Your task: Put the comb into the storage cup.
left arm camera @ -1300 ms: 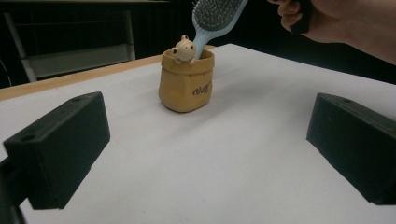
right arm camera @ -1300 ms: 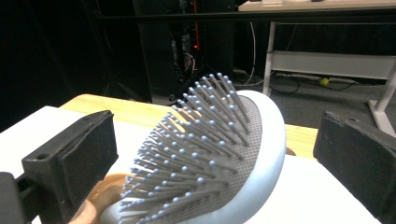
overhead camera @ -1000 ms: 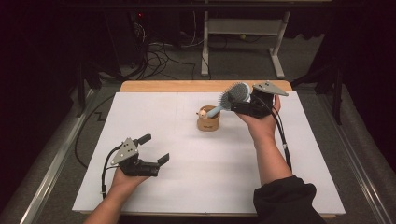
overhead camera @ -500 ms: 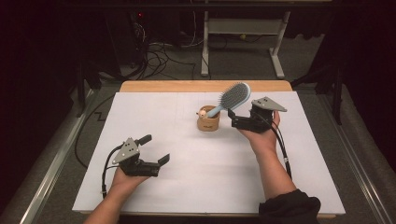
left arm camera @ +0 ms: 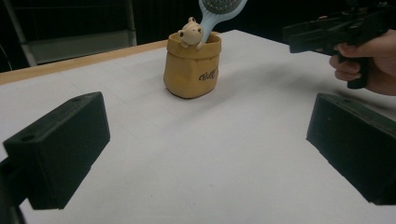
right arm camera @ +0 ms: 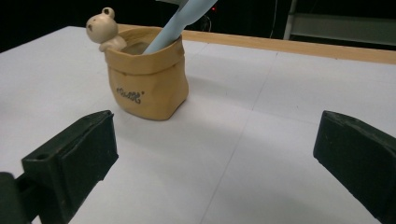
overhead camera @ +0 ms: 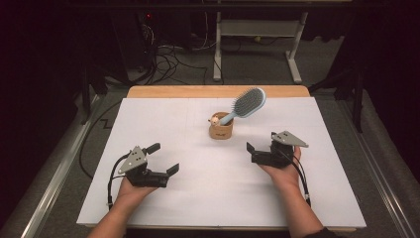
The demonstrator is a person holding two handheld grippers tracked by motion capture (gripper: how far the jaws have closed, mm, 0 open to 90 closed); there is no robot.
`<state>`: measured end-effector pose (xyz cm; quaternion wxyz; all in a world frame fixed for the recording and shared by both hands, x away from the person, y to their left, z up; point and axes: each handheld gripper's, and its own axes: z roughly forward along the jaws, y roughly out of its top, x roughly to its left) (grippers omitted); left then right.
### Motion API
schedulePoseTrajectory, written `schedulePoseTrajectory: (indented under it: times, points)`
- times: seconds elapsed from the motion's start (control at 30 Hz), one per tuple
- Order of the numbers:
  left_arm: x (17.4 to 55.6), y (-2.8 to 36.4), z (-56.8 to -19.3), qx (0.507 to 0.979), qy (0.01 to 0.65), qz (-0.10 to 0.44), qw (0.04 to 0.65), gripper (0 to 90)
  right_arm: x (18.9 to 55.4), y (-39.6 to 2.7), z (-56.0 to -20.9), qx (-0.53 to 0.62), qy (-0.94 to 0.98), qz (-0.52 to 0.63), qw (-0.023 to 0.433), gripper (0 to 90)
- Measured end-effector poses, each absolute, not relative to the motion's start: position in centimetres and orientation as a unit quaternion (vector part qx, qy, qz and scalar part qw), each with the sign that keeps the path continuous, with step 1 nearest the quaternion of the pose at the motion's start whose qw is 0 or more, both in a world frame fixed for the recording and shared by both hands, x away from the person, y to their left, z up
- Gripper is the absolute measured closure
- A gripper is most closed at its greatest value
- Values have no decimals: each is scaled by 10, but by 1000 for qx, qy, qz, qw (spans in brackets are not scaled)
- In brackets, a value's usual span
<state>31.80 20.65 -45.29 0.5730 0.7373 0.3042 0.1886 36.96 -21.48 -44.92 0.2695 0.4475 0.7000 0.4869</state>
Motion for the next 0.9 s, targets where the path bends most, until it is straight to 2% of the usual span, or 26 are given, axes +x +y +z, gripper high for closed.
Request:
schedulePoseTrajectory:
  times: [0.23,0.57,0.9]
  points:
    - [317,213,-453,735,311,192,571,0,328,-236,-452,427,698,506,272,4]
    - [311,229,-456,730,325,195,569,0,292,-275,-452,432,676,519,295,4]
    - [305,236,-459,724,337,197,569,0,279,-288,-451,425,672,523,307,4]
